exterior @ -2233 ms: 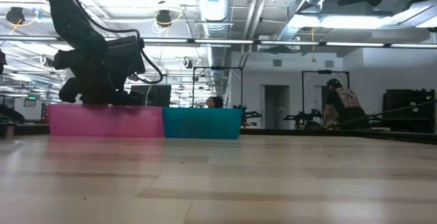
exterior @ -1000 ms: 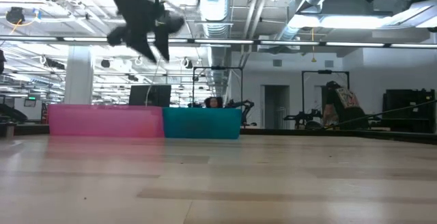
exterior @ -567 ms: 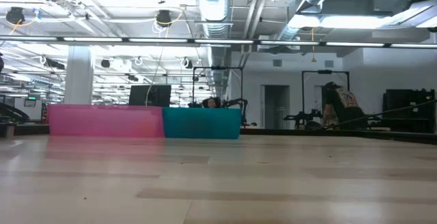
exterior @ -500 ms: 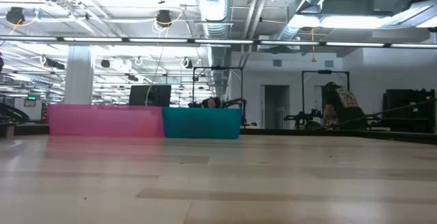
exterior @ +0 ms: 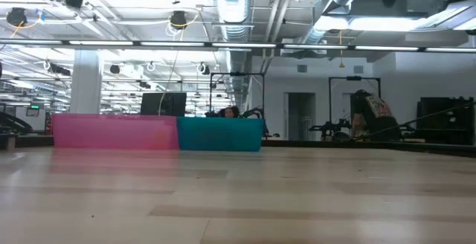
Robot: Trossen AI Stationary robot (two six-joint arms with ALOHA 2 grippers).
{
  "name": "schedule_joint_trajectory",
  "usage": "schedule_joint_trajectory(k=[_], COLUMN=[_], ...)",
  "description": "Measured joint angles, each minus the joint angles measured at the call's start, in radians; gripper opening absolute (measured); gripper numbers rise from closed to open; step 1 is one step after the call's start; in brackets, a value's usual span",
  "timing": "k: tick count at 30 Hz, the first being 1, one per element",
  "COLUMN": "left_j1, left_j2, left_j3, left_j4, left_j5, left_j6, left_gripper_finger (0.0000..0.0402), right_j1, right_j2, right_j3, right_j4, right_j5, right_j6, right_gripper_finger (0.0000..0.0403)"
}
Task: Pick and place medicine bottles into bin by pill shape (circle, oval)
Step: Return to Home Position
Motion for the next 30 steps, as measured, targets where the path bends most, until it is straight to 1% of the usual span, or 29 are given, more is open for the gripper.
schedule_joint_trajectory(k=[2, 5, 7, 10, 14, 18, 20, 23, 25, 26, 30], left_j1=[0.000, 0.000, 0.000, 0.000, 0.000, 0.000, 0.000, 0.000, 0.000, 0.000, 0.000], left_j2=[-0.063, -0.149, -0.199, -0.259, -0.315, -0.312, -0.312, -0.313, -0.313, -0.313, -0.313], left_j3=[-0.095, -0.213, -0.285, -0.368, -0.437, -0.463, -0.478, -0.500, -0.509, -0.512, -0.514], left_j4=[0.049, 0.094, 0.136, 0.168, 0.170, 0.171, 0.174, 0.172, 0.178, 0.177, 0.179], left_j5=[0.006, 0.058, 0.106, 0.123, 0.131, 0.158, 0.183, 0.192, 0.199, 0.200, 0.217], left_j6=[-0.023, -0.046, -0.056, -0.088, -0.116, -0.098, -0.081, -0.090, -0.094, -0.100, -0.111], left_gripper_finger=[0.0165, 0.0165, 0.0165, 0.0165, 0.0165, 0.0165, 0.0165, 0.0165, 0.0165, 0.0165, 0.0165], right_j1=[-0.015, -0.024, -0.025, -0.025, -0.025, -0.024, -0.015, 0.031, 0.089, 0.125, 0.315], right_j2=[-0.029, -0.071, -0.101, -0.142, -0.192, -0.256, -0.296, -0.358, -0.389, -0.399, -0.394], right_j3=[-0.070, -0.158, -0.205, -0.286, -0.416, -0.541, -0.589, -0.643, -0.660, -0.668, -0.687], right_j4=[0.057, 0.124, 0.128, 0.151, 0.285, 0.404, 0.431, 0.469, 0.483, 0.493, 0.576], right_j5=[-0.033, -0.088, -0.090, -0.090, -0.108, -0.137, -0.137, -0.135, -0.097, -0.061, 0.142], right_j6=[0.029, 0.044, 0.042, 0.044, 0.100, 0.226, 0.292, 0.364, 0.389, 0.399, 0.370], right_gripper_finger=[0.0276, 0.0276, 0.0276, 0.0276, 0.0276, 0.0276, 0.0276, 0.0276, 0.0276, 0.0276, 0.0276])
